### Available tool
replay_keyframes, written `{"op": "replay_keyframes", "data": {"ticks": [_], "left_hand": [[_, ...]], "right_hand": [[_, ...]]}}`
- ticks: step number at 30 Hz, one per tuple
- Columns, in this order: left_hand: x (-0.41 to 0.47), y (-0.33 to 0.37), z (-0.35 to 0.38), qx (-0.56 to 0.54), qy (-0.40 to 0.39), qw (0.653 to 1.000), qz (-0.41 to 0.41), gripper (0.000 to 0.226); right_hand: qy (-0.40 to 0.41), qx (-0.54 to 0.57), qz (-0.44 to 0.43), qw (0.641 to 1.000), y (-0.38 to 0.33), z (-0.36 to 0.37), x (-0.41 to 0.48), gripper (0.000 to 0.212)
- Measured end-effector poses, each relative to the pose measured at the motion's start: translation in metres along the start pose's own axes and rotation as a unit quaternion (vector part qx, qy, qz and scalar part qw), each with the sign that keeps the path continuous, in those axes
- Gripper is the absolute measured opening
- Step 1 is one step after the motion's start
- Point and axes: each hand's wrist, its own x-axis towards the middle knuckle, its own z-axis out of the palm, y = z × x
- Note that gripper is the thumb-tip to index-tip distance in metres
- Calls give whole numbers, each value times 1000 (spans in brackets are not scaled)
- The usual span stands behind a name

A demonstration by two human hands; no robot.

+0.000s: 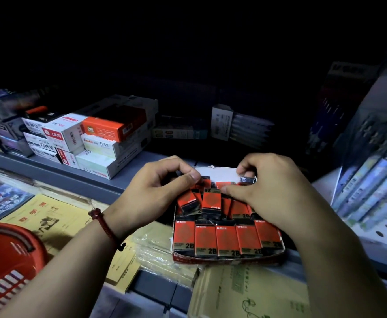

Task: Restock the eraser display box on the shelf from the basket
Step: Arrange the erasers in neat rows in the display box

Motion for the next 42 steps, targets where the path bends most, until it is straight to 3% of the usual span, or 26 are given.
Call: {"op": "replay_keyframes", "data": {"ticks": [18,24,42], "left_hand": [[-2,0,0,19,9,1000,10,23],[-2,-1,0,24,15,1000,9,22],[-1,-4,2,25,29,999,24,34]], "right_hand": [[58,-46,-28,997,-11,-5,-5,11],[41,-79,-56,994,-12,-9,-6,21],[6,-95,-79,992,-5,-18,-9,22]]}}
